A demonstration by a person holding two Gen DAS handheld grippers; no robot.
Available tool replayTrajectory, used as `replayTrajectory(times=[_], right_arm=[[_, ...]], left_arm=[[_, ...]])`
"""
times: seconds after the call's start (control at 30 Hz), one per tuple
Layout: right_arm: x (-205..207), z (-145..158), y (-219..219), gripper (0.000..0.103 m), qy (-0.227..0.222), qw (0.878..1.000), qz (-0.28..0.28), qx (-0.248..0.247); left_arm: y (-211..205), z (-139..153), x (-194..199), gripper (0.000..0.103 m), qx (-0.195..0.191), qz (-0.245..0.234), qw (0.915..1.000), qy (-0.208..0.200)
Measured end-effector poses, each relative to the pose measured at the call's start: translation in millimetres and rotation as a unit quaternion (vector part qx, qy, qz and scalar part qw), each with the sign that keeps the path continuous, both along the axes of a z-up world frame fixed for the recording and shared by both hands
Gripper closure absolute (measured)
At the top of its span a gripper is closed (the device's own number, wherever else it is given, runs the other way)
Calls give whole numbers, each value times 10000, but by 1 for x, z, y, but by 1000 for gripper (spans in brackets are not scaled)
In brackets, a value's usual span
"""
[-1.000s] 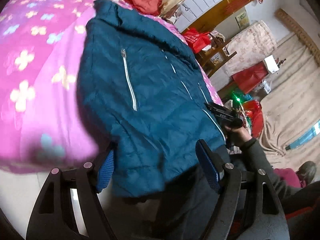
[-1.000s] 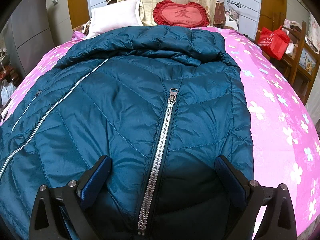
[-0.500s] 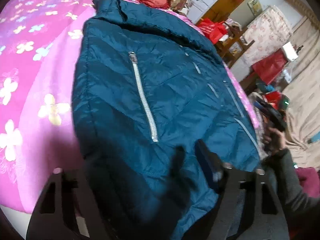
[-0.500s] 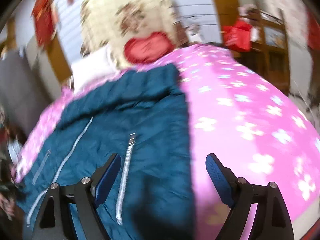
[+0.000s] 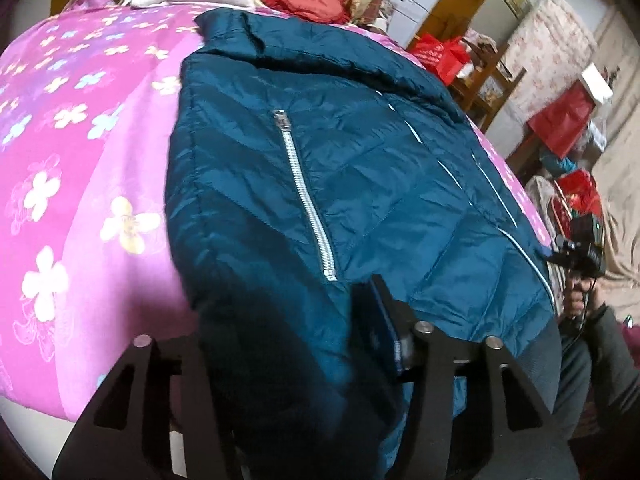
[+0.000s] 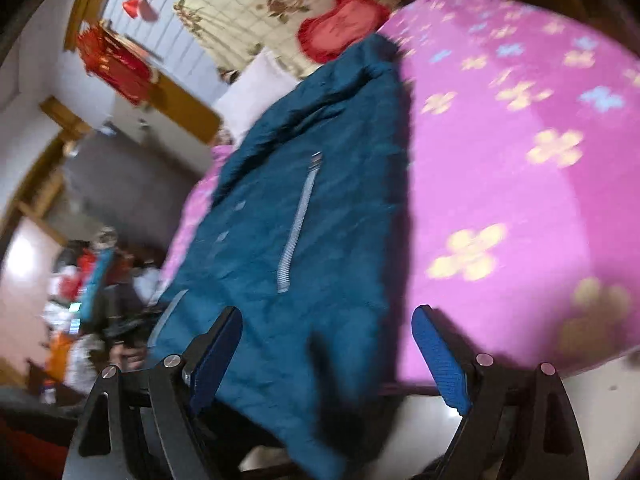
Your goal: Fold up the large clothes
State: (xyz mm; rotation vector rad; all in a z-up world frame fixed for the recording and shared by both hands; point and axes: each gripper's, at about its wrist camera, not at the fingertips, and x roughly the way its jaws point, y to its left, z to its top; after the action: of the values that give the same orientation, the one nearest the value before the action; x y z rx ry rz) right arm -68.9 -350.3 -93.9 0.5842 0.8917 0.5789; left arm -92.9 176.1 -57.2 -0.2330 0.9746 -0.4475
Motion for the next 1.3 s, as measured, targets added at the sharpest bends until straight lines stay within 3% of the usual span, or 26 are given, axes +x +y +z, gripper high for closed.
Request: replayTrajectory(times=[0.13, 0.37, 0.5, 0.6, 0.8, 0.87, 0.9, 0.93, 0.97, 1.03, 1.2, 1.3], right_arm=[[15, -2, 25, 17, 109, 9986, 466, 228], [20, 2, 46, 21, 40, 9975, 704, 43], [12, 6, 58, 37, -213, 9950, 685, -700], [11, 3, 64, 76, -303, 9905, 777, -1097], [7, -3, 54, 81, -550, 9917, 631, -972], [8, -6, 47, 80, -428, 9951, 523, -722], [8, -5, 47, 80, -349, 9952, 514, -754], [8, -1, 52, 80, -280, 9937, 539, -945], [7, 4, 58, 81, -255, 9912, 589, -1161], [-5, 18, 71, 92, -610, 9843, 641, -1529], [-54, 72, 66, 94, -1797, 9773, 21, -1122], [-81, 90, 63, 94, -2148, 9713, -292, -979]], left_arm=[[-5, 0, -1, 38, -8, -59, 9999, -105], [-5, -1, -5, 37, -7, 18, 9997, -260], [-3, -1, -5, 37, -113, 55, 9997, -203], [1, -1, -4, 37, -263, 116, 9995, -146], [23, -8, 3, 37, -1245, 394, 9914, 91], [25, -7, 5, 53, -1230, 482, 9911, 180], [25, -9, 6, 82, -1066, 583, 9922, 271], [28, -11, 7, 89, -990, 712, 9919, 357], [33, -11, 6, 93, -1114, 778, 9900, 381], [42, -2, -3, 96, -1267, 931, 9873, 231], [61, 44, -24, 97, -1473, 1017, 9832, -368], [72, 71, -40, 97, -1620, 978, 9798, -649]])
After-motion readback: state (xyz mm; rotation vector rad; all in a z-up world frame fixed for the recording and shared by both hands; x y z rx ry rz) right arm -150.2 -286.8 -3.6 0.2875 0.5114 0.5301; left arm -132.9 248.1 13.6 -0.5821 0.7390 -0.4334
